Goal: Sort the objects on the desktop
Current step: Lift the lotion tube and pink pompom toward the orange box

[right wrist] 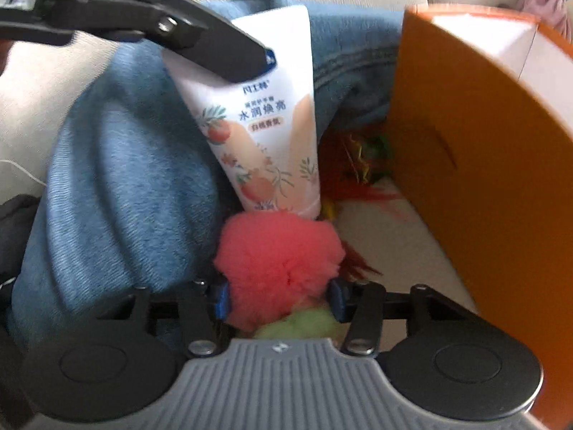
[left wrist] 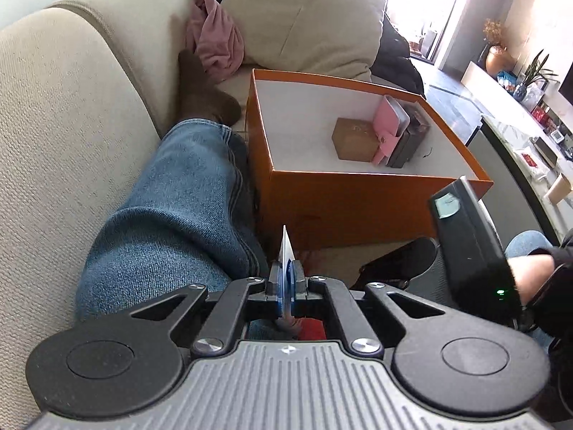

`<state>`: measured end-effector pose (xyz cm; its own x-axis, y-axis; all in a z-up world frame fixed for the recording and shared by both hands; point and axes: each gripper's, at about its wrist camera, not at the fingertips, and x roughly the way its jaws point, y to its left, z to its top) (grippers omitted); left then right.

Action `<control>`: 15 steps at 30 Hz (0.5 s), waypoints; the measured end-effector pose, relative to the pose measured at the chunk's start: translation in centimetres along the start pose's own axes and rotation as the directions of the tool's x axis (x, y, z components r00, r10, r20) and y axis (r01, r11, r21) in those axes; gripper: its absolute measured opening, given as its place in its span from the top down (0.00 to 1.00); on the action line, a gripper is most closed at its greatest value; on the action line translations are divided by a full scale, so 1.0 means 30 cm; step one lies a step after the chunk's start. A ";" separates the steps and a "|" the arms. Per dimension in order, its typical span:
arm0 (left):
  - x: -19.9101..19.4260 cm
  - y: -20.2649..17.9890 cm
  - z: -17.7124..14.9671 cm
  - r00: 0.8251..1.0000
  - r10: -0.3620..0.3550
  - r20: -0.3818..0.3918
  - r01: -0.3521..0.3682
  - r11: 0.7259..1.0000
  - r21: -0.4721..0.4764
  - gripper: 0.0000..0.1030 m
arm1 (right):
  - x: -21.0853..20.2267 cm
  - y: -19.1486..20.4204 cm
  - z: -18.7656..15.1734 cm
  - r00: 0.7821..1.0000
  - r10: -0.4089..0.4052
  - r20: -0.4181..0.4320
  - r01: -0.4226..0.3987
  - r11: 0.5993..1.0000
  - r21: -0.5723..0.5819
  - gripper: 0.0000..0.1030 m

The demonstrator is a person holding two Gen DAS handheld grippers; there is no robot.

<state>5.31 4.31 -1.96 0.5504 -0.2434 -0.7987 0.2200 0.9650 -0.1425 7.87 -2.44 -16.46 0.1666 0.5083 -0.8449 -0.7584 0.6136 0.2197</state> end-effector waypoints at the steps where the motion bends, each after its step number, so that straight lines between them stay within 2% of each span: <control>1: -0.006 0.002 0.001 1.000 -0.002 0.007 0.002 1.000 -0.006 0.96 | -0.004 -0.003 -0.004 1.000 0.004 0.005 -0.004 1.000 0.014 0.53; 11: -0.133 -0.040 0.072 0.989 -0.065 0.130 0.067 0.998 -0.008 0.96 | -0.210 -0.022 -0.081 0.995 -0.045 0.089 0.036 0.994 0.103 0.58; 15: -0.154 -0.085 0.135 0.982 -0.083 0.171 0.080 0.997 0.024 0.97 | -0.326 -0.051 -0.101 0.982 -0.119 0.144 0.097 0.983 0.155 0.58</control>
<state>5.48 2.57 4.47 0.6602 -0.3352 -0.6721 0.2821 0.9400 -0.1918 5.50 -10.19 -10.00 0.3451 0.5133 -0.7858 -0.6320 0.7460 0.2098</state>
